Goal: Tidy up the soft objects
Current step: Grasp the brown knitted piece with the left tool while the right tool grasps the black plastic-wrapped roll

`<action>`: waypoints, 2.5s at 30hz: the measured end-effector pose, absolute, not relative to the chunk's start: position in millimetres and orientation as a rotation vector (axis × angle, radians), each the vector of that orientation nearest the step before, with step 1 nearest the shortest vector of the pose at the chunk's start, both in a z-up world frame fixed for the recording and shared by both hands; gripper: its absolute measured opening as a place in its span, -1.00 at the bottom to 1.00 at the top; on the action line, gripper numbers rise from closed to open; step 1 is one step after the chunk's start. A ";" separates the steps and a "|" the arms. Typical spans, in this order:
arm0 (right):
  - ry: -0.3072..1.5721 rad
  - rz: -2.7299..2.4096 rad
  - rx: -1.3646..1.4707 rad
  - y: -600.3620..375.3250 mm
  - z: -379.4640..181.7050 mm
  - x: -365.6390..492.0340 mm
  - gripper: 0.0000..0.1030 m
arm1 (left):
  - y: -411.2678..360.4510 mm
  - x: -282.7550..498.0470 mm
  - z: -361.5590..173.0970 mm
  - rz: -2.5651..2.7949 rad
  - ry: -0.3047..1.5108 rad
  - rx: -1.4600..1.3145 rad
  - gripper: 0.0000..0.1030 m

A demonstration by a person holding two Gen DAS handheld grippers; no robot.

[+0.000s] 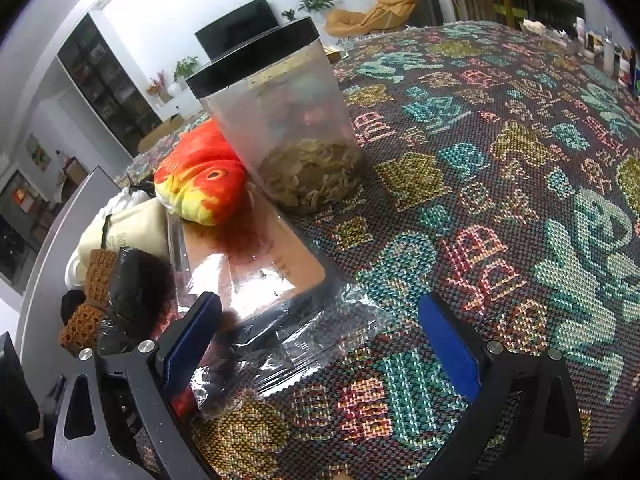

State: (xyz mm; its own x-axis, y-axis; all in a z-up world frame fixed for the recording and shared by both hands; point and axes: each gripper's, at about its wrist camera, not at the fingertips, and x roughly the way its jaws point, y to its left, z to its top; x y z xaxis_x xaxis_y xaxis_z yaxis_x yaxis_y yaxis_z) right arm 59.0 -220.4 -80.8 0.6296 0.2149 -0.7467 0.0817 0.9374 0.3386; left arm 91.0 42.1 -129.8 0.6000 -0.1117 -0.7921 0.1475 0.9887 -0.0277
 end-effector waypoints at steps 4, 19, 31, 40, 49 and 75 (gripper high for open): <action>0.881 0.074 0.361 -218.2 -81.0 53.9 0.94 | 42.3 90.4 -130.0 -0.151 0.915 0.042 1.00; 0.879 0.078 0.363 -218.6 -81.6 52.8 0.94 | 42.6 90.0 -130.0 -0.152 0.913 0.040 1.00; 0.878 0.077 0.362 -219.1 -81.0 54.4 0.94 | 42.5 89.9 -130.1 -0.152 0.912 0.039 1.00; 0.878 0.079 0.362 -219.3 -81.3 54.4 0.94 | 42.5 89.8 -130.2 -0.152 0.912 0.039 1.00; 0.878 0.080 0.362 -219.6 -81.7 54.5 0.94 | 42.3 90.0 -130.2 -0.153 0.911 0.038 1.00; 0.789 0.509 0.294 -155.1 -29.6 51.0 0.91 | 72.1 22.2 -110.3 -0.257 0.926 -0.068 1.00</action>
State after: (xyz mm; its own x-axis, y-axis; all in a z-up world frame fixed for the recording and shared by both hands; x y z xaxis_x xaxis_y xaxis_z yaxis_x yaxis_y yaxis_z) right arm 51.0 -155.1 -29.6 0.5934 0.5378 -0.5988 -0.3236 0.8406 0.4343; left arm 22.2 72.1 -110.3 0.5726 -0.2480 -0.7815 0.1895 0.9674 -0.1681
